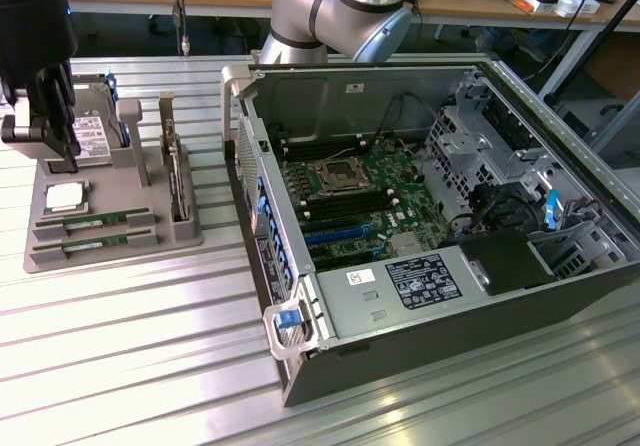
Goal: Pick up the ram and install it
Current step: 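Pick up the ram and move it above insertion slot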
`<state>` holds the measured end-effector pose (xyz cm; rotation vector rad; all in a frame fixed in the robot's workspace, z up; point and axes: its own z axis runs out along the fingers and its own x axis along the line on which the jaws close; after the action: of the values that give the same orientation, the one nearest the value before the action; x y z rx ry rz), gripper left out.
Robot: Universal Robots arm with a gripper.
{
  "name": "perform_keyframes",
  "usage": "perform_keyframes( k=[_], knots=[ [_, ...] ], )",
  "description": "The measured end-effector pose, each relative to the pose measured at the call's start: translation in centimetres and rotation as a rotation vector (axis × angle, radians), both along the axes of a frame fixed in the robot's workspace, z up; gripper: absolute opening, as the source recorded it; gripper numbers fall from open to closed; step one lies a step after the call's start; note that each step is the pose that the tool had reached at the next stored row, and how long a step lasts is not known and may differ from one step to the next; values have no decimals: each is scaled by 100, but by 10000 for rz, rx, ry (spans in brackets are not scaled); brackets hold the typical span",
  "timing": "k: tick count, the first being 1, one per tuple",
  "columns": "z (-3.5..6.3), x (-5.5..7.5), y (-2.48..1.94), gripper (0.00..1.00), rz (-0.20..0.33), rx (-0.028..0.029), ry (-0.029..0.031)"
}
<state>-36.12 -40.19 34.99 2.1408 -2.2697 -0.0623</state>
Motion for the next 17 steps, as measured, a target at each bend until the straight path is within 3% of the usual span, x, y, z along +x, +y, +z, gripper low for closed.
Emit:
perform_keyframes(
  k=[17],
  knots=[
    [-68,0,0,30,0,0,0]
  ],
)
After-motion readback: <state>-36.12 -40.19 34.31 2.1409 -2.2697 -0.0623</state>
